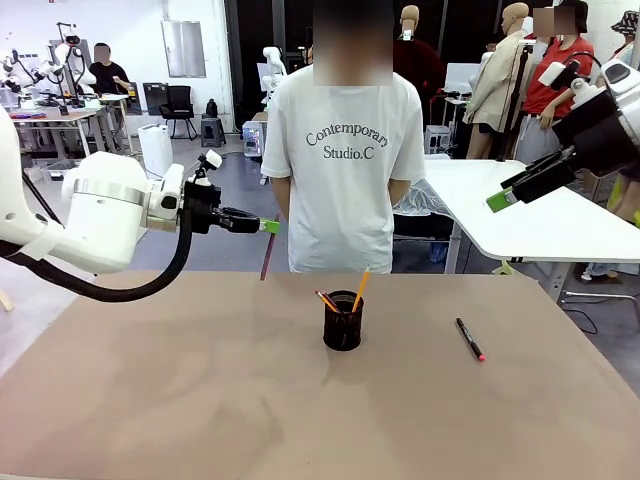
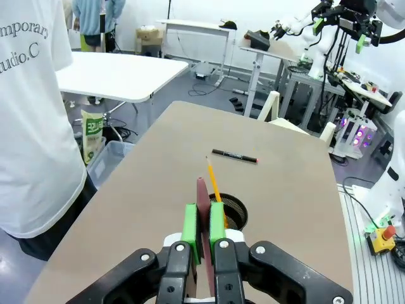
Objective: Place the pens into the pen holder.
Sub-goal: Pick up a writing instrument from the table and place it into the Pen holder.
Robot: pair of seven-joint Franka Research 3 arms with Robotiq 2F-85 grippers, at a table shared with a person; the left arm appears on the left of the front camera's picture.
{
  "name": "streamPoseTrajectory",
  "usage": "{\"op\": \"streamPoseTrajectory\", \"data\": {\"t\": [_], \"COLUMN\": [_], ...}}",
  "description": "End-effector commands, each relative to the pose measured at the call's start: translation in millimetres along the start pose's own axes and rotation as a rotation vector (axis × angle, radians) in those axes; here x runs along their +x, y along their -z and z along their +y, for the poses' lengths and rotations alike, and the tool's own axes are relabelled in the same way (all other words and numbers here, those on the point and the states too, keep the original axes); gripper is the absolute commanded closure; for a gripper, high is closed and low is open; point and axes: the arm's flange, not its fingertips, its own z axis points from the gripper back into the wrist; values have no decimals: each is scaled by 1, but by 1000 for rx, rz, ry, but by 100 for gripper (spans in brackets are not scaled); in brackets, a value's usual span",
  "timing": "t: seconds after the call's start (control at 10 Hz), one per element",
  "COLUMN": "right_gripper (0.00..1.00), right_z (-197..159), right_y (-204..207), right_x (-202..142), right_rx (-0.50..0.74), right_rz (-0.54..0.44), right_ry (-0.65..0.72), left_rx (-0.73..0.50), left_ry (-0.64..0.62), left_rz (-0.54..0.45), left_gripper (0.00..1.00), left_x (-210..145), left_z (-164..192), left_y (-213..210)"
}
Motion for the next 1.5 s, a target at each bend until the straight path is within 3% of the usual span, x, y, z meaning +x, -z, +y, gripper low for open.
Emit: {"op": "streamPoseTrajectory", "data": {"t": [0.0,0.1,0.4,0.9,1.0,1.4], "right_gripper": [0,0,0,0,0,0], "right_z": [0,0,0,0,0,0], "right_y": [1,1,1,1,1,1], "right_x": [1,1,1,1,1,1], "right_rx": [7,7,7,7,7,7], "right_rz": [-9,-9,-9,-9,-9,-9], "right_ry": [0,0,0,0,0,0], "left_rx": [3,0,-157,-300,-374,-503], "left_ry": [-10,0,56,241,269,297], "left_rz": [-6,0,-160,-212,-208,-278], "left_gripper": [100,100,100,100,100,100], "left_x": [4,0,4,8,6,-9], "left_z": [2,0,4,10,9,19], "left_y": [0,0,24,74,85,131]}}
